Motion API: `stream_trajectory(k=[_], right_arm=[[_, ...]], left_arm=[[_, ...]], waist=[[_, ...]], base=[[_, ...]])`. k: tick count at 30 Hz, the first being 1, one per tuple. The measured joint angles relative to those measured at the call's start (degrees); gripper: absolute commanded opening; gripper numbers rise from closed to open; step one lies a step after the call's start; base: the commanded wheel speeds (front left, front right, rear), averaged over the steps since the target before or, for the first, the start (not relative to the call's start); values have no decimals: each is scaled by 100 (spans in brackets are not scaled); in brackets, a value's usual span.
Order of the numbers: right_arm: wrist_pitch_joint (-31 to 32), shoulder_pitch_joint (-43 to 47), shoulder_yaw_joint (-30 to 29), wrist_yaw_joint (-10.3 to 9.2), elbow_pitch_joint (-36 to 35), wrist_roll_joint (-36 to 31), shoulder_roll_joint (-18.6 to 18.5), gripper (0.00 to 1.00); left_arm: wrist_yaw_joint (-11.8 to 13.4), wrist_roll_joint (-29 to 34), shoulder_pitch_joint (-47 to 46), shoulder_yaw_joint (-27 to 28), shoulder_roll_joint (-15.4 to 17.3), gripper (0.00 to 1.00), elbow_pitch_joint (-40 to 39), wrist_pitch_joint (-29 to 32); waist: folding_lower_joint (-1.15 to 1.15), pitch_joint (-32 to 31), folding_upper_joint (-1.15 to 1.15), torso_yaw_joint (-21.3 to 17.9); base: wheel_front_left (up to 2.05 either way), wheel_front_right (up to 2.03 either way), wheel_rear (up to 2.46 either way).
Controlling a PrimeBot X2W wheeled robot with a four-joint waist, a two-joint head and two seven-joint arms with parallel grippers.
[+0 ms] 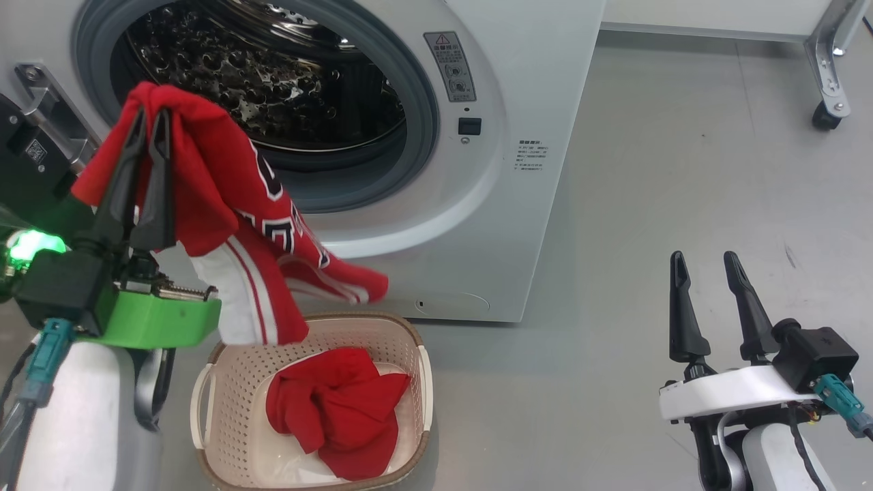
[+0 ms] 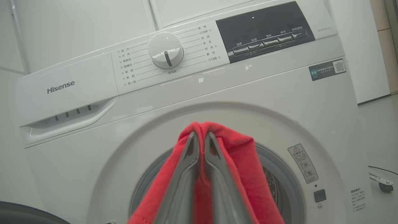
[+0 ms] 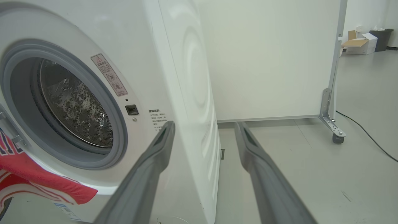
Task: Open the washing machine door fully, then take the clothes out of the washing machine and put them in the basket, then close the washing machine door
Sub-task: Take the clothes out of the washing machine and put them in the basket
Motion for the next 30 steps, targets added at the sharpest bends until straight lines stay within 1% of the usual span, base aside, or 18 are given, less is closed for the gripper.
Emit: stream_trajectory(k=[3, 9, 16, 23, 30], right_arm=[[0, 14, 9, 1, 1, 0, 1, 100], [0, 70, 51, 25, 2, -1, 3, 100], [0, 94, 129, 26, -37, -15, 7, 100], [0, 88, 171, 44, -112, -59, 8, 100], [0, -64, 234, 44, -194, -143, 8, 100]], left_arm=[[-1, -2, 249, -45, -16, 0, 43, 0], [-27, -3, 909, -255, -23, 0, 475, 4], [-76, 22, 1394, -492, 63, 0, 946, 110], [-127, 25, 1480, -742, 57, 0, 1330, 168], [-149, 103, 1389, -901, 62, 0, 1822, 348]], waist=[[0, -9, 0, -4], [0, -13, 0, -30], [0, 114, 0, -85], [0, 388, 0, -175], [0, 760, 0, -289]], base=[[0, 0, 0], [0, 0, 0], [0, 0, 0], [0, 0, 0], [0, 0, 0]])
